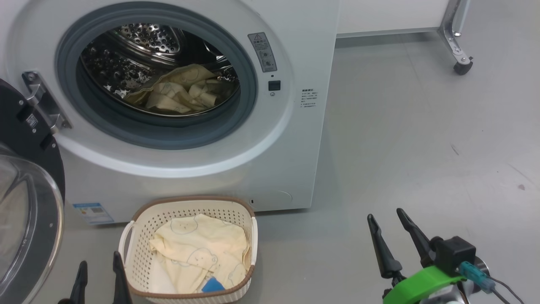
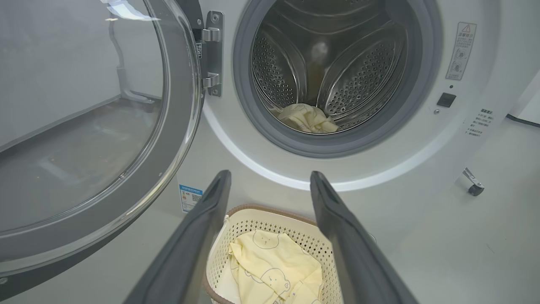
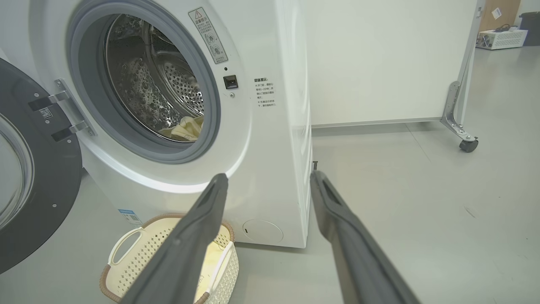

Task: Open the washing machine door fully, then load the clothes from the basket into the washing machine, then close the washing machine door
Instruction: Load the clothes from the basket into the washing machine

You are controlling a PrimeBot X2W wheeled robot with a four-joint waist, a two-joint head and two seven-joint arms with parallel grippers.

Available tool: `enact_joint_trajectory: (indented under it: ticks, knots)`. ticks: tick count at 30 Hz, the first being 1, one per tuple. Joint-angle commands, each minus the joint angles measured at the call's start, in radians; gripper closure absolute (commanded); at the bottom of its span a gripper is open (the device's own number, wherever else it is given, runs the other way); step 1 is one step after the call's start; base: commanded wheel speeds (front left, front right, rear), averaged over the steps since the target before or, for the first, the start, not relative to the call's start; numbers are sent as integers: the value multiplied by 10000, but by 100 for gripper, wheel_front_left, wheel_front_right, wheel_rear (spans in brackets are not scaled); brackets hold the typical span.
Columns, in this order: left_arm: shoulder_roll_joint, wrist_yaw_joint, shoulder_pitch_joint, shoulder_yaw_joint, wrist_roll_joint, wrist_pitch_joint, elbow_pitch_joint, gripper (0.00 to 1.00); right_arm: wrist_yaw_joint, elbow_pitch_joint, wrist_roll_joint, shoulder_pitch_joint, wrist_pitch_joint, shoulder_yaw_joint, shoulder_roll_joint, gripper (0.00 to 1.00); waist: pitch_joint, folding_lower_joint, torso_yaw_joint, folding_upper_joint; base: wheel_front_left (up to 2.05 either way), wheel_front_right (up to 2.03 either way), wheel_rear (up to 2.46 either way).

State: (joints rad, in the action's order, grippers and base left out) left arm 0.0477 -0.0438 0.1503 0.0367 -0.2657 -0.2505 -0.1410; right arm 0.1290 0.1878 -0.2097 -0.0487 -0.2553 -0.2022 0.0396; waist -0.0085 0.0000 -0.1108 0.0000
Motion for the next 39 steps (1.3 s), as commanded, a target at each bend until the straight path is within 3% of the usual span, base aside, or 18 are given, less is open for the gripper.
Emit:
enact_joint_trajectory:
  ticks: [1,20,31,39]
  knots:
    - [26,-11,-239,412,21,-113,256,0,17,-262,111,213,-65,-246,106,0,-8,0,-3,0,0,0,0]
    - [26,-93,-201,225,357,-113,112,0,17,-337,-40,198,-65,-403,106,0,295,0,-299,0,0,0,0]
    - [144,-648,-1199,-18,1033,-113,-534,0,17,-480,-328,898,-65,-659,106,0,1622,0,-823,0,0,0,0]
    - [479,-795,-2475,-402,994,-71,-2081,0,17,-614,-676,1570,-65,-958,106,0,2850,0,-1288,0,0,0,0]
